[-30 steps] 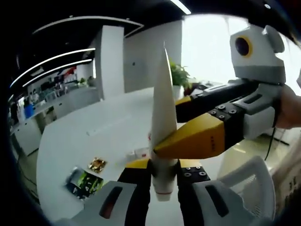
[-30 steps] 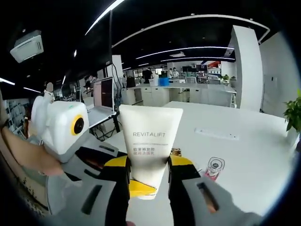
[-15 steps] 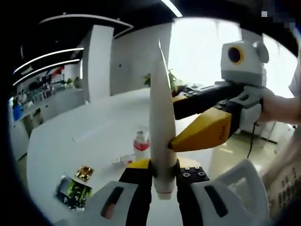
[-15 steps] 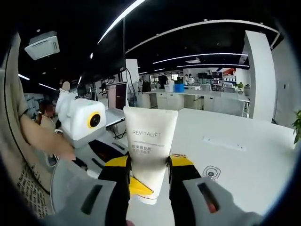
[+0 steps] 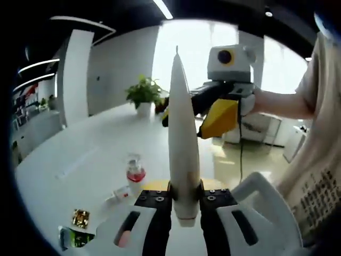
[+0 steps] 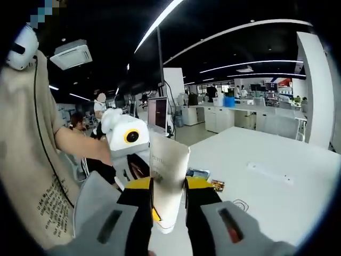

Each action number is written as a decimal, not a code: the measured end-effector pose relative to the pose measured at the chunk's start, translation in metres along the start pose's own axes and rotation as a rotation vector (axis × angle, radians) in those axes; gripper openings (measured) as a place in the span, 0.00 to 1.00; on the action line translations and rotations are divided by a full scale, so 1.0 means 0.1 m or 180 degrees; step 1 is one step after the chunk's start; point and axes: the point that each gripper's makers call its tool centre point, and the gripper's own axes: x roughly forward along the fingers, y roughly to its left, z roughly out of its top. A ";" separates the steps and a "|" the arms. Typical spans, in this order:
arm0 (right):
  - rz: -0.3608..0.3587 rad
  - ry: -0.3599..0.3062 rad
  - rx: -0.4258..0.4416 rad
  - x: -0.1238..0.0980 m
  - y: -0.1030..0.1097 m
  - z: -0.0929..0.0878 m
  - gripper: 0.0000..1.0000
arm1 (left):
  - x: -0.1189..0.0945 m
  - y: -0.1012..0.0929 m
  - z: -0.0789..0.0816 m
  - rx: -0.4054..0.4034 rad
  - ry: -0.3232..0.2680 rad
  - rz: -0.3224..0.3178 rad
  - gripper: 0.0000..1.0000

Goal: Arrange the skincare products in the storage area until every visible bottle or jar stands upright without overlapping.

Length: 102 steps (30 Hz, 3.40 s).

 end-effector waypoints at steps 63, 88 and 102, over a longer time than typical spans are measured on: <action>0.0489 0.0836 0.0373 0.30 -0.10 -1.32 0.11 | 0.57 0.22 -1.27 0.0314 0.0850 -0.0082 0.17; -0.0046 0.0503 0.0959 0.31 -0.14 -1.37 0.35 | 0.61 0.27 -1.24 0.0491 0.0671 -0.0079 0.16; -0.0410 0.0521 0.1051 0.23 -0.21 -1.55 0.61 | 0.65 0.56 -1.19 0.0452 0.0654 -0.0014 0.16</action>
